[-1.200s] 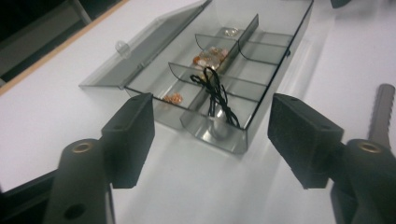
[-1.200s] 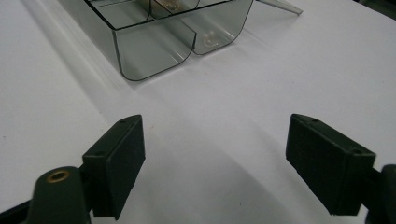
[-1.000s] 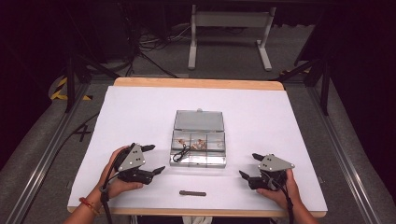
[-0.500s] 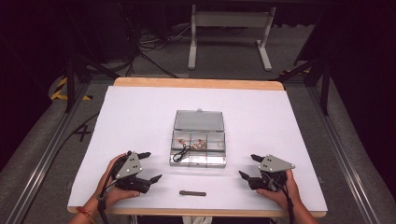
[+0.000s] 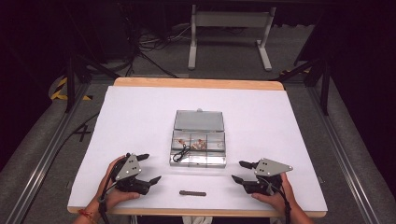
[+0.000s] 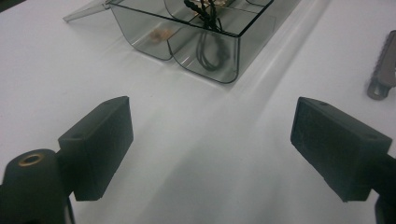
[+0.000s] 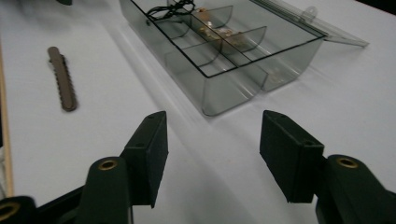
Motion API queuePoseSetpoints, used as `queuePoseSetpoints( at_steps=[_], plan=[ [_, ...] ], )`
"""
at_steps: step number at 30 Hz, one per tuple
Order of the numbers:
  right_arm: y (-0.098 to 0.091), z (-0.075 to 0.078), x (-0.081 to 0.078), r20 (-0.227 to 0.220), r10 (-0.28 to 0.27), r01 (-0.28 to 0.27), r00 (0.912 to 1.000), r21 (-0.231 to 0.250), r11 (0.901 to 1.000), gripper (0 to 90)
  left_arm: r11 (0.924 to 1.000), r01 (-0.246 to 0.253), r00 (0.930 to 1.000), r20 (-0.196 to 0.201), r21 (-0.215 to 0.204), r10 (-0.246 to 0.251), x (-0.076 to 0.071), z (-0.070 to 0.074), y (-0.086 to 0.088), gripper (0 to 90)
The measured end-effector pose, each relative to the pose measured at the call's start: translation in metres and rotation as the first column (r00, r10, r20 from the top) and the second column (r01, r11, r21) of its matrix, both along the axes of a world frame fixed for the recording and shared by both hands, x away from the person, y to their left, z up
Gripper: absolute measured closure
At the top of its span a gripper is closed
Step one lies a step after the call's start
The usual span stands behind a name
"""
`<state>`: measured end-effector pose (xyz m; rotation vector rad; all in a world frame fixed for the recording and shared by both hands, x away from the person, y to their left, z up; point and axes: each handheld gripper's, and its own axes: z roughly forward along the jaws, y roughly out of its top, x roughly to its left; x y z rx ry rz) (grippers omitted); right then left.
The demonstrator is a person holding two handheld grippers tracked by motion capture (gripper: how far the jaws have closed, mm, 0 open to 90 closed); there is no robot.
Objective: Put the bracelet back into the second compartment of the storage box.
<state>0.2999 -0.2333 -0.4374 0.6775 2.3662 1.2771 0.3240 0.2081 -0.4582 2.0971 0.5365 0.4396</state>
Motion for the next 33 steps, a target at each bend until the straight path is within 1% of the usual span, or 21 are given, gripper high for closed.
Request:
queuePoseSetpoints(
  at_steps=[2,6,9,12,14,16,17,19,22,23,27,31,33],
  plan=[
    [0.004,0.001,-0.001,-0.005,0.025,-0.025,0.9997,0.001,0.9997,44.2,1.0000,-0.006,0.9999,-0.009,-0.006,0.006,0.001,0.000,0.001,13.0],
    [0.014,0.003,-0.005,-0.014,0.062,-0.061,0.9980,0.003,0.9981,45.9,1.0000,-0.004,0.9999,-0.011,-0.005,0.004,0.001,0.000,0.000,12.6],
    [0.025,0.004,-0.008,-0.012,0.094,-0.094,0.9955,-0.009,0.9956,47.6,1.0000,-0.003,1.0000,-0.008,-0.009,0.003,0.001,0.000,0.001,12.3],
    [0.037,0.004,-0.011,-0.014,0.136,-0.137,0.9905,-0.023,0.9903,50.6,0.9998,-0.006,0.9999,-0.009,-0.017,0.006,0.001,0.000,0.002,12.0],
    [0.046,0.005,-0.012,-0.018,0.167,-0.167,0.9858,-0.033,0.9854,52.2,0.9999,-0.004,1.0000,-0.001,-0.013,0.004,0.001,0.000,0.001,11.7],
    [0.053,0.005,-0.012,-0.023,0.187,-0.187,0.9821,-0.032,0.9818,53.1,1.0000,-0.006,1.0000,0.000,-0.005,0.006,0.000,0.000,0.001,11.7],
    [0.056,0.005,-0.012,-0.026,0.195,-0.196,0.9805,-0.032,0.9801,53.6,0.9999,-0.005,1.0000,-0.006,-0.010,0.005,0.000,0.000,0.000,11.6],
    [0.063,0.004,-0.012,-0.028,0.217,-0.218,0.9758,-0.041,0.9751,53.7,0.9999,-0.006,1.0000,-0.003,-0.009,0.006,0.001,0.000,0.001,11.4],
    [0.075,0.002,-0.012,-0.040,0.256,-0.258,0.9658,-0.054,0.9646,54.8,0.9998,-0.015,0.9999,-0.007,-0.014,0.015,0.001,0.000,0.001,11.2],
    [0.079,0.001,-0.012,-0.049,0.269,-0.271,0.9620,-0.055,0.9610,54.8,0.9998,-0.016,0.9998,-0.007,-0.011,0.016,0.001,0.000,0.001,11.1],
    [0.095,-0.002,-0.012,-0.057,0.317,-0.320,0.9466,-0.055,0.9457,54.9,0.9999,-0.013,0.9999,-0.005,-0.010,0.013,0.001,0.000,0.001,11.1],
    [0.109,-0.004,-0.010,-0.067,0.354,-0.358,0.9328,-0.055,0.9322,55.5,0.9998,-0.016,0.9998,-0.007,-0.011,0.016,0.001,0.000,0.001,11.2],
    [0.115,-0.005,-0.009,-0.075,0.362,-0.367,0.9290,-0.060,0.9284,55.5,0.9999,-0.012,0.9999,-0.006,-0.005,0.012,0.001,0.000,0.001,11.2]
  ],
)
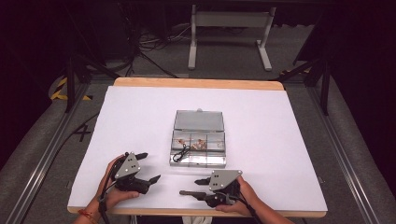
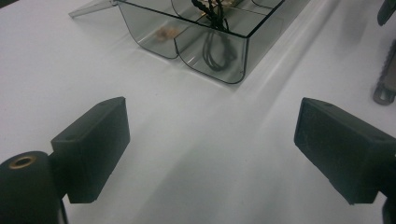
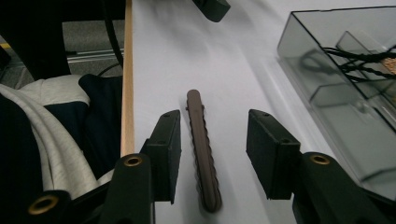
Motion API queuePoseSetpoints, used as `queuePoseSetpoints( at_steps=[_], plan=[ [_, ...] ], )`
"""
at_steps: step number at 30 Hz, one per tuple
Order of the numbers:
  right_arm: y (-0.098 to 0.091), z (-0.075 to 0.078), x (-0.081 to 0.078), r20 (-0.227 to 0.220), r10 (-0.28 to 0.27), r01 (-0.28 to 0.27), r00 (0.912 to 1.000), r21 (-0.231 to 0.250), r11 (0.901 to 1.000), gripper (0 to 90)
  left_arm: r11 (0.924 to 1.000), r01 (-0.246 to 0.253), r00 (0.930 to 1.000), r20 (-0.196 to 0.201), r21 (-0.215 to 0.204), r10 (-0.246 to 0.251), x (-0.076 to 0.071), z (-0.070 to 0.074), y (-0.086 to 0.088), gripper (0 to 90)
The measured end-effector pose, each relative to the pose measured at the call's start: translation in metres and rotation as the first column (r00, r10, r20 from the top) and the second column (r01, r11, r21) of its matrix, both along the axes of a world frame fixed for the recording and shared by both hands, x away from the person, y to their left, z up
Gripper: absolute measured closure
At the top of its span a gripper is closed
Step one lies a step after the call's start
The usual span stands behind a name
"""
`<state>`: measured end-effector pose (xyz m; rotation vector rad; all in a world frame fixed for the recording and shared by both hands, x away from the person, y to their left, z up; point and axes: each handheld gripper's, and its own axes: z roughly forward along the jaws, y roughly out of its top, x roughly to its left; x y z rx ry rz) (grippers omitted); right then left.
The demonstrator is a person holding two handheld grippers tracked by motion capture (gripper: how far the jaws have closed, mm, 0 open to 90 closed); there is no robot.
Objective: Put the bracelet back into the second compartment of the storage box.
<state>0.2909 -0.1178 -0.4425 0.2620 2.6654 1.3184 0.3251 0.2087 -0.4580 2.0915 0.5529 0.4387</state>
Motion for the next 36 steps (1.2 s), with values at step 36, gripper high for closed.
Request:
queuePoseSetpoints(
  at_steps=[36],
  plan=[
    [0.034,-0.012,0.005,-0.043,0.019,-0.022,0.9989,-0.070,0.9973,80.3,0.9994,0.029,0.9994,-0.019,0.020,-0.028,0.001,-0.001,-0.002,11.6]
  ],
)
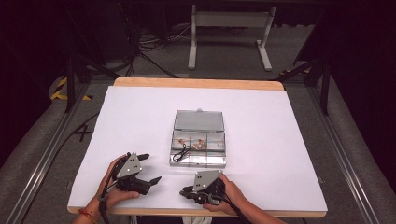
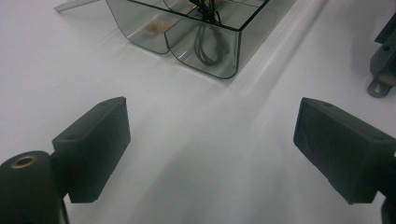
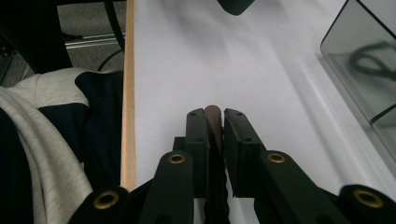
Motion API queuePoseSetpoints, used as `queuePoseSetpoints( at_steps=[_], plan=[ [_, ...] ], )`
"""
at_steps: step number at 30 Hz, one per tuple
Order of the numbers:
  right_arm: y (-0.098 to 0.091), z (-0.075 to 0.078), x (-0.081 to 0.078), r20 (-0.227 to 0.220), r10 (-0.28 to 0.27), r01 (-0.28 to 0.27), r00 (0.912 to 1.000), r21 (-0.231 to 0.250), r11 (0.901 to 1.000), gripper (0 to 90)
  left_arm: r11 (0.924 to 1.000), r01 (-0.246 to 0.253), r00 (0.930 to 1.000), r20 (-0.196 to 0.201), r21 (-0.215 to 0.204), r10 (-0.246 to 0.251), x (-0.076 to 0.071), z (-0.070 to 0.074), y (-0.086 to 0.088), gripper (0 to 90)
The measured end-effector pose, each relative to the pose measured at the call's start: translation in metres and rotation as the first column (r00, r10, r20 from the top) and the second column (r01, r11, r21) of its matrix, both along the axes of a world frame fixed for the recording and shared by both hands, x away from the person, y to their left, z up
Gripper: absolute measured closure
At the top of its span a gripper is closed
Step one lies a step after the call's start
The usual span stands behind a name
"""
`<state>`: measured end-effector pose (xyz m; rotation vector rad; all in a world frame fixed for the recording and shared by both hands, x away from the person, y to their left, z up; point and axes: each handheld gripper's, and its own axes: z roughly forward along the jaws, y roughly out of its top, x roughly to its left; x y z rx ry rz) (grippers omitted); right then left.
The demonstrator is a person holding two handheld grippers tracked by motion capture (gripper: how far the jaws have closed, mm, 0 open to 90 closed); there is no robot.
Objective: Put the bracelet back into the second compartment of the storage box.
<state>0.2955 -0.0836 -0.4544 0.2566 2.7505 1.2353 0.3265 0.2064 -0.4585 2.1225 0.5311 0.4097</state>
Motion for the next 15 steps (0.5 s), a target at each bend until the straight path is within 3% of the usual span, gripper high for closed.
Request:
queuePoseSetpoints(
  at_steps=[15],
  plan=[
    [-0.017,0.007,0.006,0.006,-0.037,0.037,0.9993,-0.003,0.9993,81.6,1.0000,0.007,0.9999,-0.008,0.000,-0.007,0.001,0.000,0.000,11.9]
  ],
)
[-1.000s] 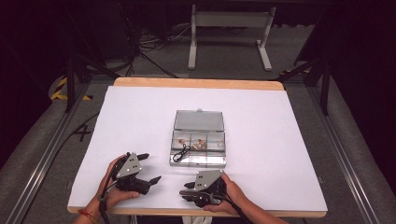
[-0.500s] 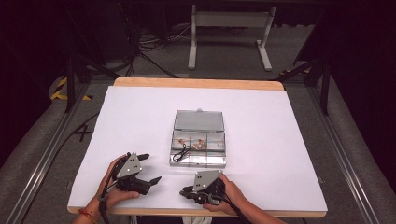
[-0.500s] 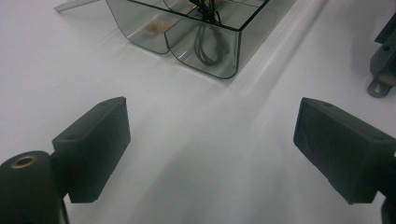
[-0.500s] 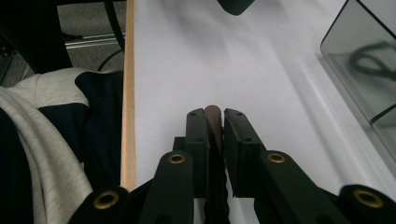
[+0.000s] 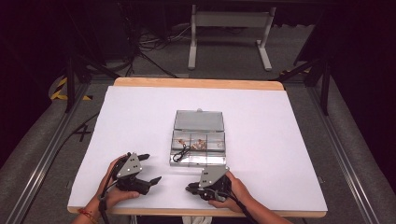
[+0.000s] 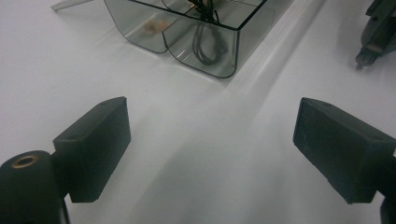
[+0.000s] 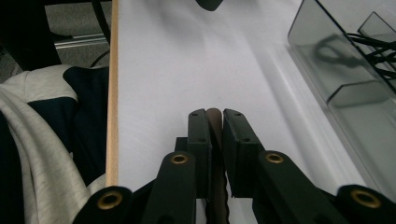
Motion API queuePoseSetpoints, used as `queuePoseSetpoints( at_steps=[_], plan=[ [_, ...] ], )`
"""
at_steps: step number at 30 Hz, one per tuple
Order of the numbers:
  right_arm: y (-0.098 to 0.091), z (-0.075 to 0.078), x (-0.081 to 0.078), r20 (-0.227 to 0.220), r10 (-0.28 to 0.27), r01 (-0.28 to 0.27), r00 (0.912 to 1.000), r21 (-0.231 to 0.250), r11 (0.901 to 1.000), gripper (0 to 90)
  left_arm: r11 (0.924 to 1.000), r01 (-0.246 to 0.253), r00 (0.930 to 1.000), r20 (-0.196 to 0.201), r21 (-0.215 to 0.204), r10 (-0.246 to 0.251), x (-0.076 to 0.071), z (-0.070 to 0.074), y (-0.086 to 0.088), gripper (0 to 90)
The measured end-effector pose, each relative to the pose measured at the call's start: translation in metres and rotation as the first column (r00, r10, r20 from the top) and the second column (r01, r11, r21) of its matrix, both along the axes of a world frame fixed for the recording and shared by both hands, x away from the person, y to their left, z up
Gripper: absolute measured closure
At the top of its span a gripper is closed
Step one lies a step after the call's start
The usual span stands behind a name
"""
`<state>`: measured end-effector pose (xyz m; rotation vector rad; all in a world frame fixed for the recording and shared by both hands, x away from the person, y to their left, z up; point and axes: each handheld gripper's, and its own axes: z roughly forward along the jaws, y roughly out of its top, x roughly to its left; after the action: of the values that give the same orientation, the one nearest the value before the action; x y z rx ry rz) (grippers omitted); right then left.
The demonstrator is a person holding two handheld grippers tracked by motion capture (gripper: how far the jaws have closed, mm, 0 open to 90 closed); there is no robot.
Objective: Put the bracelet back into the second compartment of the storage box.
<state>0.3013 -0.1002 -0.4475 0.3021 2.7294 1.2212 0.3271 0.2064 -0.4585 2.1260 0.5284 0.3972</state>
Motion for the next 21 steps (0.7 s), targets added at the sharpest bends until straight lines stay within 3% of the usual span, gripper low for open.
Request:
queuePoseSetpoints(
  at_steps=[10,21],
  plan=[
    [-0.009,-0.001,0.002,0.015,-0.021,0.022,0.9997,-0.027,0.9994,81.6,1.0000,0.002,1.0000,0.007,0.009,-0.002,-0.001,0.000,-0.001,11.9],
    [-0.032,0.009,0.007,0.028,-0.081,0.081,0.9963,0.000,0.9967,81.6,0.9999,0.003,1.0000,0.004,0.015,-0.003,-0.001,0.000,-0.001,11.9]
  ],
)
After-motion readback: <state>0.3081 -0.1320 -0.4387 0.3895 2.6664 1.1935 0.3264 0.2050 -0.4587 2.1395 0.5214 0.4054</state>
